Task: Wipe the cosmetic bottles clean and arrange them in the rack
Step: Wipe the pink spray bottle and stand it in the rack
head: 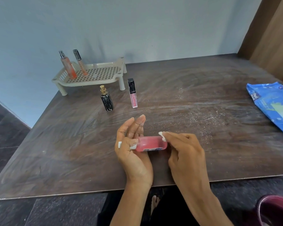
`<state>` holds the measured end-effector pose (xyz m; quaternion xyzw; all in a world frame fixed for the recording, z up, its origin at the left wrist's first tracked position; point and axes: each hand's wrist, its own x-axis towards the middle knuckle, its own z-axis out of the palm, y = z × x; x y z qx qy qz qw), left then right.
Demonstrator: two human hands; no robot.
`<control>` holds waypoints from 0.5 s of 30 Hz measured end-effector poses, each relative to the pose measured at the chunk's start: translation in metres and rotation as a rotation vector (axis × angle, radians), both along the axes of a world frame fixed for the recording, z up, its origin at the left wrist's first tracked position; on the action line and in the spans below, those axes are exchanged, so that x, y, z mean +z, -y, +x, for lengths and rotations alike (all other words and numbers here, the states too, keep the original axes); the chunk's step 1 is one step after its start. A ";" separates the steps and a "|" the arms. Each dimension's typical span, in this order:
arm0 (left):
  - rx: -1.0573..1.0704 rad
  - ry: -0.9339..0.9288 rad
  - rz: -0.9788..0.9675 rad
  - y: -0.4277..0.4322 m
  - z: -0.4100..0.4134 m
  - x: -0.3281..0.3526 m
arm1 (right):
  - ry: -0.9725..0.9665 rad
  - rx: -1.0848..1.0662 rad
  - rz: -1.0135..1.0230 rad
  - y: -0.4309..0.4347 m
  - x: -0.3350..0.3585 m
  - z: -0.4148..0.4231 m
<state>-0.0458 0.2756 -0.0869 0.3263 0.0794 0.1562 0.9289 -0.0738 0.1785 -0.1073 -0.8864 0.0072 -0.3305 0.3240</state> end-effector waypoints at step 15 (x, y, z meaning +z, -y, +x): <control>-0.024 -0.114 -0.009 0.002 0.002 0.002 | 0.071 0.169 0.002 -0.019 0.004 -0.010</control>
